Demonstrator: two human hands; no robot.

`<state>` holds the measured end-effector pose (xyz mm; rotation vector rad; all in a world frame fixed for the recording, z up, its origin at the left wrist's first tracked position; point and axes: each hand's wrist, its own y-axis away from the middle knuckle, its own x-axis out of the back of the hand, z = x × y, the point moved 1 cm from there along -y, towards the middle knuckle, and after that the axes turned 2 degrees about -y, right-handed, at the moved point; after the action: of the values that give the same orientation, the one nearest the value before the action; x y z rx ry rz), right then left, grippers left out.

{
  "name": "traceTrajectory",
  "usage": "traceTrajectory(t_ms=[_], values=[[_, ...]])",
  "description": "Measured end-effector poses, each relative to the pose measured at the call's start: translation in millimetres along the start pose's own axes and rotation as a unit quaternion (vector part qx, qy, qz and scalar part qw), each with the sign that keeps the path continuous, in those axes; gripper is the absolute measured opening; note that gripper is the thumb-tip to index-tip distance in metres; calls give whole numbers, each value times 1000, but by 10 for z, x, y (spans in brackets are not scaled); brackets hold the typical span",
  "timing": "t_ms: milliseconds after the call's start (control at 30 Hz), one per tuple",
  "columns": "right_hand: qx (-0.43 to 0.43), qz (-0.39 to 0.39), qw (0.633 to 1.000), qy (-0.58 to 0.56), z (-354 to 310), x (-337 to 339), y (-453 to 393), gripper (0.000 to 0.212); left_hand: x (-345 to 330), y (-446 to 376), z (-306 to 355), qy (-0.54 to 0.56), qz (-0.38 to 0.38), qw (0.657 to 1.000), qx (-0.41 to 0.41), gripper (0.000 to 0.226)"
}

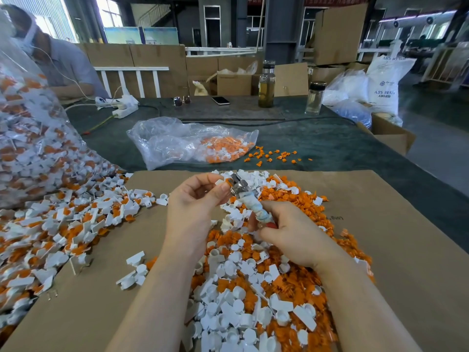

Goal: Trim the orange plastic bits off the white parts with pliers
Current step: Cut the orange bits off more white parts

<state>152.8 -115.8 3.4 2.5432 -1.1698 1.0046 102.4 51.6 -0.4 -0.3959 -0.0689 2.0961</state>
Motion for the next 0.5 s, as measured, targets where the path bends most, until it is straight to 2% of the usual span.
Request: traceTrajectory(t_ms=[200,333,400,500], values=[[3,22,999,25,15,-31,-28,24,1,-14,-1,25,0,1000,15,25],[9,44,997,66,51,-76,-53,8,22,-14,-3,42,6,995,90,17],[9,65,993,94,78,-95,-61,6,66,-25,-16,61,40,987,143,9],[-1,102,989,109,115,-93,-75,8,226,-92,4,151,150,950,226,17]])
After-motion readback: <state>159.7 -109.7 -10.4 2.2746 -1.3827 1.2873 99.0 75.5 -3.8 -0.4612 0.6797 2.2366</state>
